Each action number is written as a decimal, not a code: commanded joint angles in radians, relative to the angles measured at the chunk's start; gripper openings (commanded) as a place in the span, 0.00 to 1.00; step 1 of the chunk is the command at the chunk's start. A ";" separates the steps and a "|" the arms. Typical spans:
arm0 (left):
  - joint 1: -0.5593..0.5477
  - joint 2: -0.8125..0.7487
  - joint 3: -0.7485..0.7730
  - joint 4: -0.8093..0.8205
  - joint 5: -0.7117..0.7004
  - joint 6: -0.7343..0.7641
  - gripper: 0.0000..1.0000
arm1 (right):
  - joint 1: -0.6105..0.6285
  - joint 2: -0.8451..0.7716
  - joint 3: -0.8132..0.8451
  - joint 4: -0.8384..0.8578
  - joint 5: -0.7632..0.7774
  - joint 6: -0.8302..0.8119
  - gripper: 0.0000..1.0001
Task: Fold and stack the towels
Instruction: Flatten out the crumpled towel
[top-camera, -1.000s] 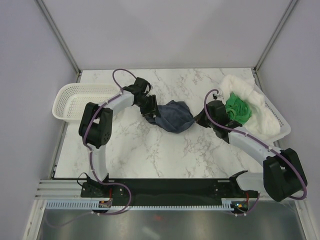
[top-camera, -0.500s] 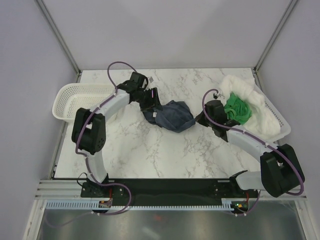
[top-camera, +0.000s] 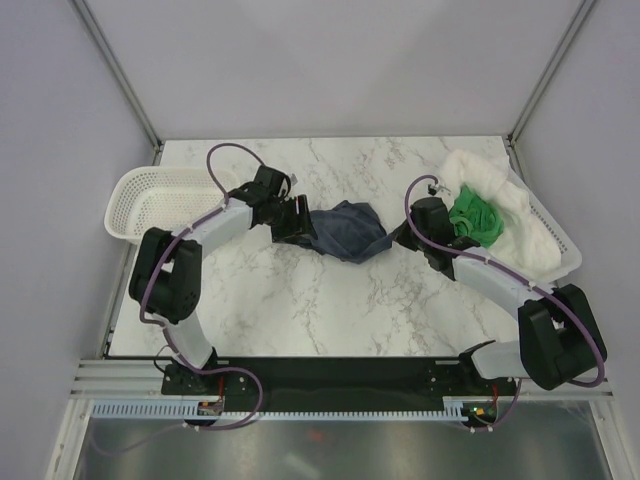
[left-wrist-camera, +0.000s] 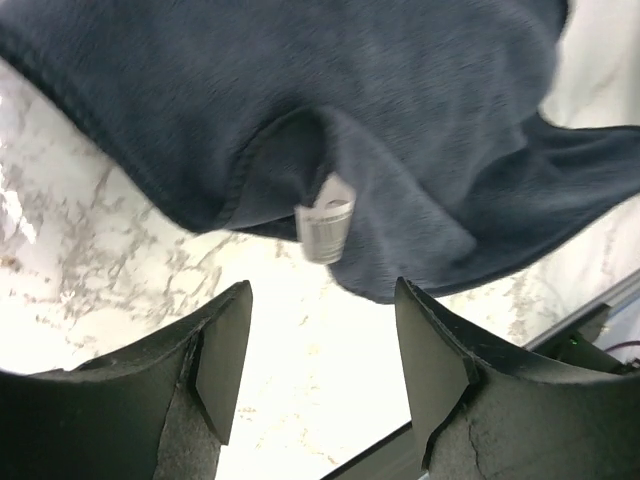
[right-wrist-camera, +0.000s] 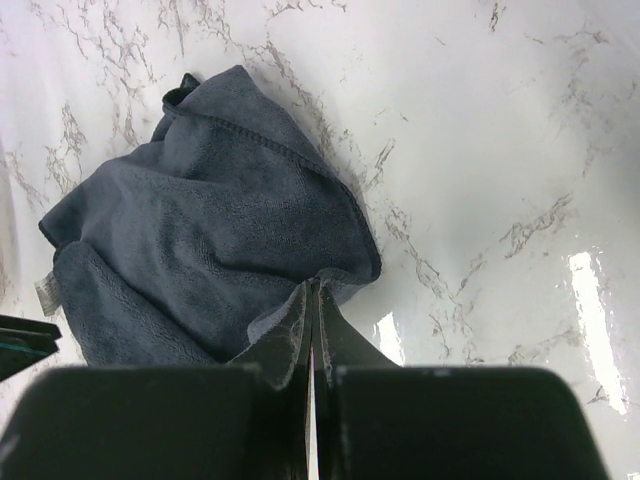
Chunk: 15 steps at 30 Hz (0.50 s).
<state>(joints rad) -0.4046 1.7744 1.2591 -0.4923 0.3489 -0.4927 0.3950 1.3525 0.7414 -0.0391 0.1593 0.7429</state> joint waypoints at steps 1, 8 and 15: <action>-0.028 -0.059 -0.065 0.115 -0.038 -0.052 0.68 | -0.007 0.004 0.039 0.028 0.016 -0.011 0.00; -0.033 -0.023 -0.116 0.326 0.035 -0.132 0.73 | -0.007 0.011 0.044 0.030 0.005 -0.007 0.00; -0.039 -0.018 -0.058 0.347 0.038 -0.153 0.72 | -0.007 0.016 0.033 0.031 -0.001 -0.011 0.00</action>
<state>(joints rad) -0.4385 1.7596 1.1477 -0.2176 0.3687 -0.6060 0.3931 1.3628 0.7452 -0.0372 0.1558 0.7429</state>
